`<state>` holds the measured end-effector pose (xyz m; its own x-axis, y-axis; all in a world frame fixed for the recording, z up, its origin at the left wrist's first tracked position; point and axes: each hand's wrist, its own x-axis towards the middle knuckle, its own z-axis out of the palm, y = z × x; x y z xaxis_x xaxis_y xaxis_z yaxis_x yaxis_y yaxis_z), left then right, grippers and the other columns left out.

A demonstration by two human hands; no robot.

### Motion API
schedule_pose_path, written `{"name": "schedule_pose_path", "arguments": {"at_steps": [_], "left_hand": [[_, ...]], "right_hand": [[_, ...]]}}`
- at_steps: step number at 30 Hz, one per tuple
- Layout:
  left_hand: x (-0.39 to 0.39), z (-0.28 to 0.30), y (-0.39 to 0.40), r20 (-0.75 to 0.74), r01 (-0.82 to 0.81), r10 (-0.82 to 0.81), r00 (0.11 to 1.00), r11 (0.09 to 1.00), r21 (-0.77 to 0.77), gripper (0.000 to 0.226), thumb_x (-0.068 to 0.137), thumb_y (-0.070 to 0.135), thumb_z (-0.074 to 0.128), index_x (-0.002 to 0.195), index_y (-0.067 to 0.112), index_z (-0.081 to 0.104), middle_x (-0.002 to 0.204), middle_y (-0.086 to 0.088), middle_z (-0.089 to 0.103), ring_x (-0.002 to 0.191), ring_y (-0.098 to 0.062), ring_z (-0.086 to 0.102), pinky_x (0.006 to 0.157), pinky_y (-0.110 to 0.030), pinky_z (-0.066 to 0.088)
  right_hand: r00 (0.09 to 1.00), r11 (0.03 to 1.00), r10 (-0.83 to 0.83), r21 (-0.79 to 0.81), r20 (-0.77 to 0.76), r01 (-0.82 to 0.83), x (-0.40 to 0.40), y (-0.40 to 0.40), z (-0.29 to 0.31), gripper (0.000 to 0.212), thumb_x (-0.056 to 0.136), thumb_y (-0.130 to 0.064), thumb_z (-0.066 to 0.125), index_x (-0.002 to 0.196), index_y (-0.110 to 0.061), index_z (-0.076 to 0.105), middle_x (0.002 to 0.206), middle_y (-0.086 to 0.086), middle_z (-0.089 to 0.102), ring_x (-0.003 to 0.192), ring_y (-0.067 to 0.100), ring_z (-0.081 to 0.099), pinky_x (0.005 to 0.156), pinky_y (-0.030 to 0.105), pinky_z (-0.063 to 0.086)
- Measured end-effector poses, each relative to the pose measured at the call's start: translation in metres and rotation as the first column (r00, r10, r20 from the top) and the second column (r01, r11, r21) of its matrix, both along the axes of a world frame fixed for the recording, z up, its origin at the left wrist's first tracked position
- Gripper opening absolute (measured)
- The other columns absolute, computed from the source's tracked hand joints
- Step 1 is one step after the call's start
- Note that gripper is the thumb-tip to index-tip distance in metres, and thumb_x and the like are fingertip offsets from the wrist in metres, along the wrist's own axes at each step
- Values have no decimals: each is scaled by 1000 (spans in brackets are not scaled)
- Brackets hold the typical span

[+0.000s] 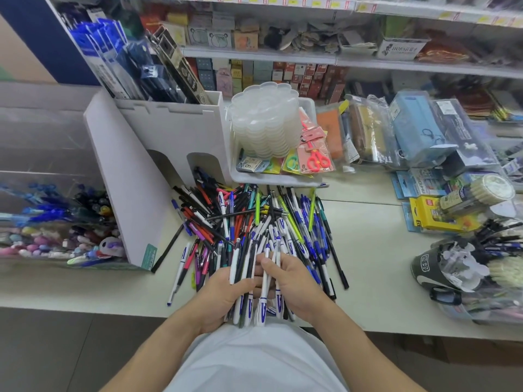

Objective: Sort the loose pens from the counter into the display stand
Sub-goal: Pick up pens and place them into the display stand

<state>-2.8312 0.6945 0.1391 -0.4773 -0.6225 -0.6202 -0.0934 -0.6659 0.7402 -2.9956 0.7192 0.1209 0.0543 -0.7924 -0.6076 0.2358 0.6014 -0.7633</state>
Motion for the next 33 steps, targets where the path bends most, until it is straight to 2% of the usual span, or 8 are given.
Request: {"name": "schedule_pose_path", "arguments": {"at_steps": [6, 9, 14, 17, 20, 23, 27, 33], "left_hand": [[3, -5, -4, 12, 33, -33, 999, 999, -12, 35, 93, -10, 52, 120, 8, 65, 111, -22, 72, 105, -39, 69, 94, -51, 55], [2, -8, -4, -18, -27, 28, 999, 999, 32, 32, 95, -7, 53, 122, 6, 66, 112, -27, 70, 110, -47, 64, 96, -58, 52], [1, -6, -1, -22, -118, 118, 993, 993, 26, 23, 98, -6, 50, 108, 4, 69, 101, -16, 76, 90, -23, 73, 73, -33, 59], [1, -15, -2, 34, -210, 208, 977, 975, 66, 18, 99, -3, 52, 113, -1, 62, 100, -20, 74, 88, -32, 73, 76, -47, 61], [4, -21, -5, 87, -286, 280, 956, 956, 67, 4, 98, 2, 56, 102, 2, 54, 80, -16, 60, 59, -26, 59, 59, -40, 57], [0, -17, -2, 15, -243, 242, 970, 965, 104, 25, 102, 28, 53, 101, 3, 54, 72, -7, 50, 50, -17, 39, 46, -29, 37], [-4, -7, 2, -43, -158, 169, 985, 970, 184, 46, 105, 43, 41, 89, 6, 63, 65, -8, 51, 51, -19, 42, 47, -28, 36], [5, -10, 4, -95, -141, 149, 984, 986, 87, 24, 94, 26, 60, 102, 3, 61, 74, -18, 56, 60, -22, 54, 57, -31, 51]], "right_hand": [[992, 993, 114, -29, -54, -115, 2, -6, 5, 20, 106, -19, 54, 120, -10, 65, 108, 16, 76, 94, 36, 74, 83, 50, 62], [999, 999, 48, -8, 10, -48, 1, -8, 4, 20, 106, -16, 53, 118, -7, 66, 108, 22, 74, 88, 33, 72, 81, 50, 61], [981, 992, -121, 1, 153, 122, 0, -3, 4, 29, 108, -7, 42, 111, 8, 66, 100, 22, 76, 91, 29, 76, 75, 35, 62], [980, 986, -166, 42, 113, 162, -3, -4, 1, 25, 108, -5, 38, 107, 9, 58, 88, 25, 74, 79, 30, 75, 67, 35, 60], [970, 972, -230, 60, 80, 226, -9, -9, -4, 7, 105, -1, 41, 104, -6, 45, 71, 11, 56, 58, 23, 57, 60, 35, 54], [971, 979, -198, 82, 135, 188, -8, -14, 1, 6, 106, -6, 44, 104, -11, 42, 66, 1, 44, 50, 13, 37, 47, 28, 40], [992, 999, -9, 37, 124, 4, 3, -13, 9, 17, 105, -21, 55, 90, -13, 57, 58, -1, 39, 42, 8, 29, 37, 20, 26], [996, 997, -27, -77, -82, 20, 8, -12, 3, 32, 89, -21, 79, 97, -9, 50, 49, -7, 47, 37, 11, 39, 39, 25, 30]]}}
